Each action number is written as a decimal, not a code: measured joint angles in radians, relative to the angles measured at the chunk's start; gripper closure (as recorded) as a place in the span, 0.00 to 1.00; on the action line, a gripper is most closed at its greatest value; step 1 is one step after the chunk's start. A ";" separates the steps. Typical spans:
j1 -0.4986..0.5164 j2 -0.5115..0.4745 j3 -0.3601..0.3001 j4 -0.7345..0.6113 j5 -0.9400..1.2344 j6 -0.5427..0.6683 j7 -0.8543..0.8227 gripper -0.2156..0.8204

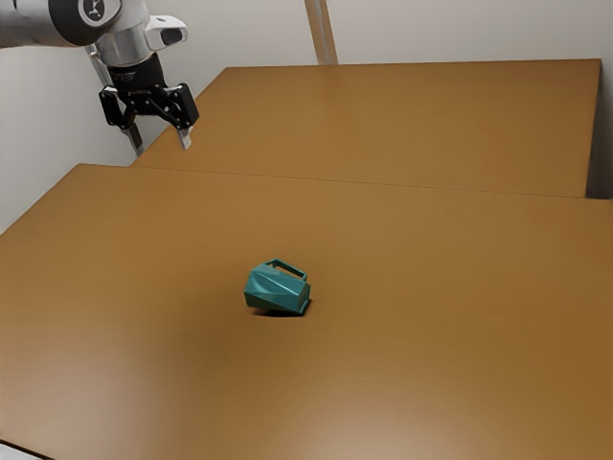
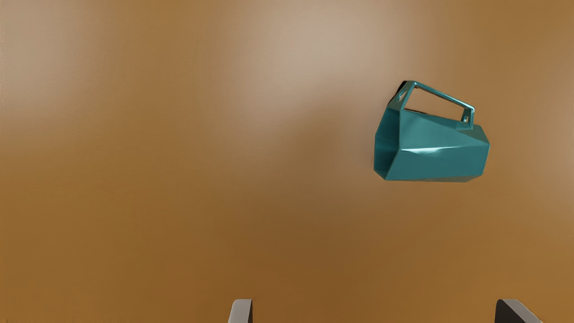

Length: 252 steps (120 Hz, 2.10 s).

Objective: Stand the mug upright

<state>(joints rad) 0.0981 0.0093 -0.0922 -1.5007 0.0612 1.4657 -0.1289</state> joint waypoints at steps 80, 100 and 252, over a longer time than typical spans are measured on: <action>-0.007 -0.084 0.066 -0.224 -0.137 0.151 0.056 0.22; -0.007 -0.087 0.079 -0.302 -0.243 0.264 0.109 0.22; 0.010 -0.028 0.249 -0.808 -1.099 0.602 0.837 0.22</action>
<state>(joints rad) 0.1085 -0.0183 0.1564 -2.3087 -1.0382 2.0676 0.7082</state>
